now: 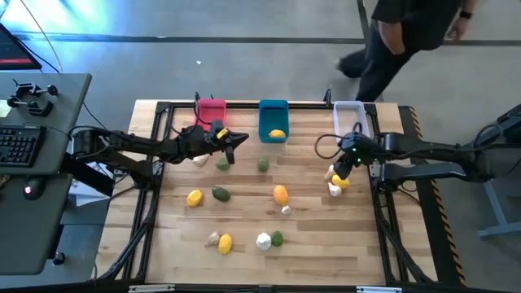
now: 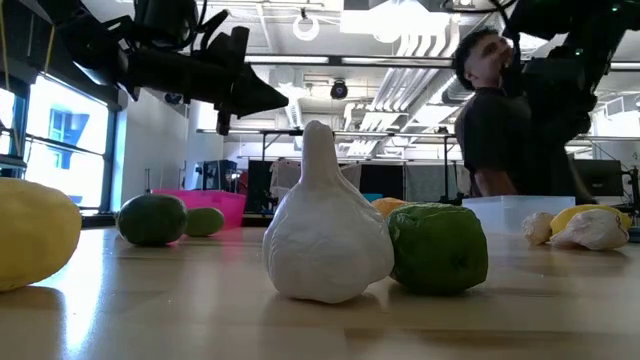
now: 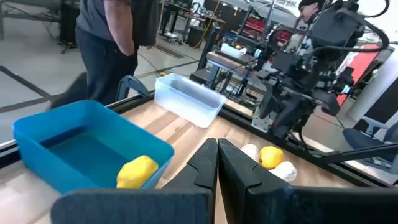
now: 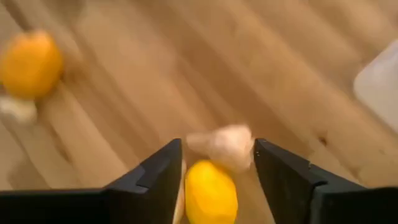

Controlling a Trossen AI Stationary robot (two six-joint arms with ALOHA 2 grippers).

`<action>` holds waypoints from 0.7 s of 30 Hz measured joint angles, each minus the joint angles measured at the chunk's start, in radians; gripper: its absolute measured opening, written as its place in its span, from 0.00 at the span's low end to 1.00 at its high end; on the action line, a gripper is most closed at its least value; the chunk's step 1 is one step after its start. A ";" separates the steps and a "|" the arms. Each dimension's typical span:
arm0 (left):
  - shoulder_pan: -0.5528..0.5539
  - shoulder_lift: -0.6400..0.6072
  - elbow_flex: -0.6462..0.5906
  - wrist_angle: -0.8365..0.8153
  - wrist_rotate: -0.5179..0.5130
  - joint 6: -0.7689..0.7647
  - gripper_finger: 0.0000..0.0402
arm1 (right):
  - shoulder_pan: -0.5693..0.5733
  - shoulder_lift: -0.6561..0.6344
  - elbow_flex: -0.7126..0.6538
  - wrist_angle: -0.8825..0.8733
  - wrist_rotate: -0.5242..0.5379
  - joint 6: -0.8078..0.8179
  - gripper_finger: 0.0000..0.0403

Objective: Sort produce into baskets
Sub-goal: Put the garlic into the white bin

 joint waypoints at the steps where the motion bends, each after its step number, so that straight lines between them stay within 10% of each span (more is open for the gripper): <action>1: 0.003 0.000 -0.001 -0.002 0.003 0.004 0.00 | 0.000 0.022 0.006 -0.012 -0.016 -0.019 0.51; 21: 0.004 0.000 -0.001 -0.101 0.006 0.079 0.00 | -0.002 0.401 0.008 0.035 0.001 -0.116 0.62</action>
